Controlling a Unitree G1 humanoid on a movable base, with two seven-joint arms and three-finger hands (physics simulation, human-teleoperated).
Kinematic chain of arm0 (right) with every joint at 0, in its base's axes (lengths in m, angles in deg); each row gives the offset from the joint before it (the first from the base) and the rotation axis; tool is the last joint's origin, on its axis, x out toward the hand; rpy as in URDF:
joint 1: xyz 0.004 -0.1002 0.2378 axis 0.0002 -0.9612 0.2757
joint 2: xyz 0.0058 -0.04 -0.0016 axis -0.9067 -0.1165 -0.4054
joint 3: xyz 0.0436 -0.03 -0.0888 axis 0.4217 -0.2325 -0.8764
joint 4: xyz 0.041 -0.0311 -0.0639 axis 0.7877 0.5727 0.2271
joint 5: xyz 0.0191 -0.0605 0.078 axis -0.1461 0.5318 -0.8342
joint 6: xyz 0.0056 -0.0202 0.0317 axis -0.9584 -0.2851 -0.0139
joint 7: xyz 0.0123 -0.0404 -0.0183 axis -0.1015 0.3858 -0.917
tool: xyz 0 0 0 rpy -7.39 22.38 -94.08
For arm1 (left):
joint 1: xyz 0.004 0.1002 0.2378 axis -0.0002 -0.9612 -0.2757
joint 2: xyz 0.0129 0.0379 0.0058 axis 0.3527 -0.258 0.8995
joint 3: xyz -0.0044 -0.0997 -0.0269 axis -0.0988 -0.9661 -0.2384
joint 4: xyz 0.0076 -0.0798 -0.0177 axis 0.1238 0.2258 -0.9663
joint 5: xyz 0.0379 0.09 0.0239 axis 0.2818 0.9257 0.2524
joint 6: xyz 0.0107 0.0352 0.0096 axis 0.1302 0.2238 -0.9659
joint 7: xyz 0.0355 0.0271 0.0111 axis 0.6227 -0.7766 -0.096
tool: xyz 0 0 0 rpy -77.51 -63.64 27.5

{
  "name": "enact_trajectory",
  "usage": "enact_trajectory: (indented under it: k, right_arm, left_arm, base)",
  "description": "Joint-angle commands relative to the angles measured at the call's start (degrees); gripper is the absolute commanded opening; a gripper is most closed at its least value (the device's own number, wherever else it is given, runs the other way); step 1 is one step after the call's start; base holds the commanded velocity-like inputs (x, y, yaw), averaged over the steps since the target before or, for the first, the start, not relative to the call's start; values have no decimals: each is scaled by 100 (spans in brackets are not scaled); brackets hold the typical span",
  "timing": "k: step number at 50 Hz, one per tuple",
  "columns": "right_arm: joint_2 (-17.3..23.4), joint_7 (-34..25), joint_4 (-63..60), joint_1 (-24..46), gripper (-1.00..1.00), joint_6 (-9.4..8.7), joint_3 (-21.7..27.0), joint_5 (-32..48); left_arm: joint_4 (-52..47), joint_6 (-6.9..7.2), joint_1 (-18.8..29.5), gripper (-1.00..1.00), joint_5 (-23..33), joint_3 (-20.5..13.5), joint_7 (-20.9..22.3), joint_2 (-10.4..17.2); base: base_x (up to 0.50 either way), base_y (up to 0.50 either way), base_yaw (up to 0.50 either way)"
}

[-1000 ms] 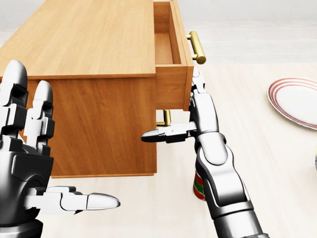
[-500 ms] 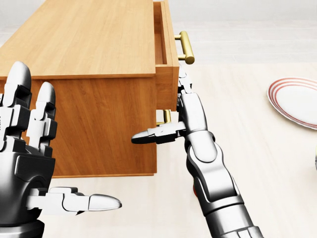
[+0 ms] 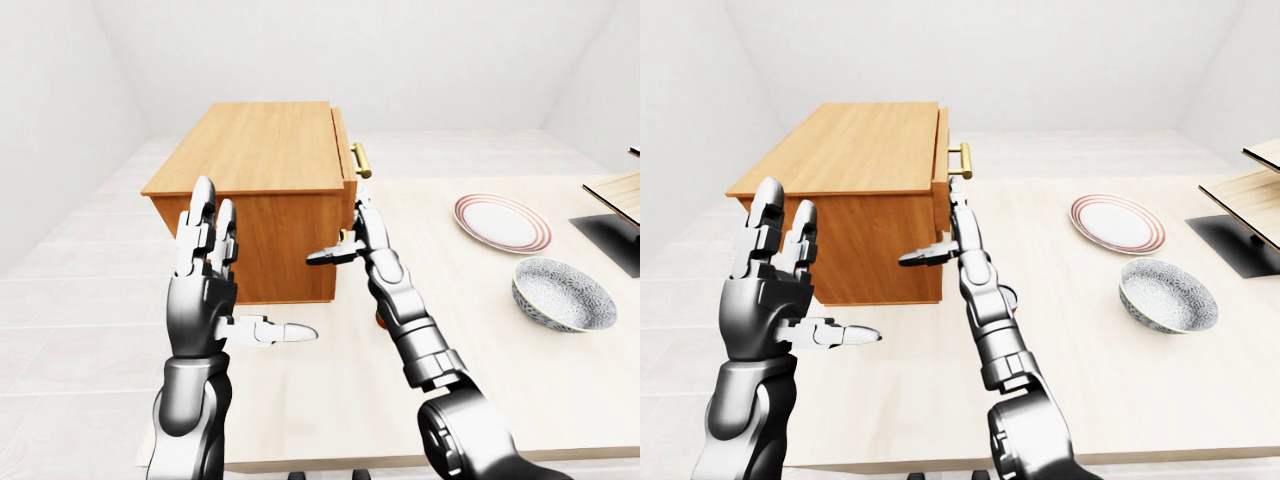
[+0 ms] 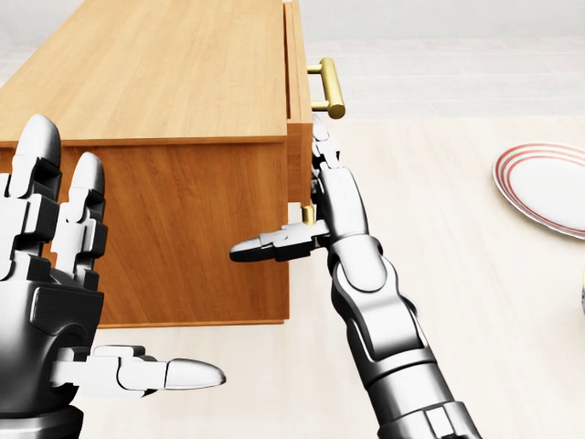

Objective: Close the top drawer of the cabinet.

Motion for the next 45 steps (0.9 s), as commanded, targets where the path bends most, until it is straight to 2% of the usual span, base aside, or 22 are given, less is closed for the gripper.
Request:
enact_trajectory:
  k: [1,8,14,21,27,38,45]
  right_arm:
    - [-222,-335,490,154,100,94,-271,-65]
    - [-308,-356,793,255,100,285,-280,-83]
    - [-350,-369,900,317,100,327,-285,-86]
    - [-439,-407,1227,461,100,486,-309,-78]
    - [-468,-435,1330,515,100,553,-284,-101]
    - [-543,-477,1596,687,100,565,-278,-127]
    - [-754,-580,2223,1006,100,565,-298,-164]
  left_arm:
    - [-26,0,7,100,6,11,1,-2]
    - [4,0,-17,100,8,18,13,-2]
    - [-27,0,-7,100,12,23,6,-3]
    - [-34,0,7,100,13,17,8,0]
    - [-5,0,6,100,12,15,20,2]
    - [-22,0,-5,100,22,30,24,1]
    - [-13,0,-4,100,17,29,29,0]
  base:
    - [0,0,0]
    - [0,0,0]
    - [0,0,0]
    - [0,0,0]
    - [1,0,1]
    - [1,0,1]
    - [1,0,1]
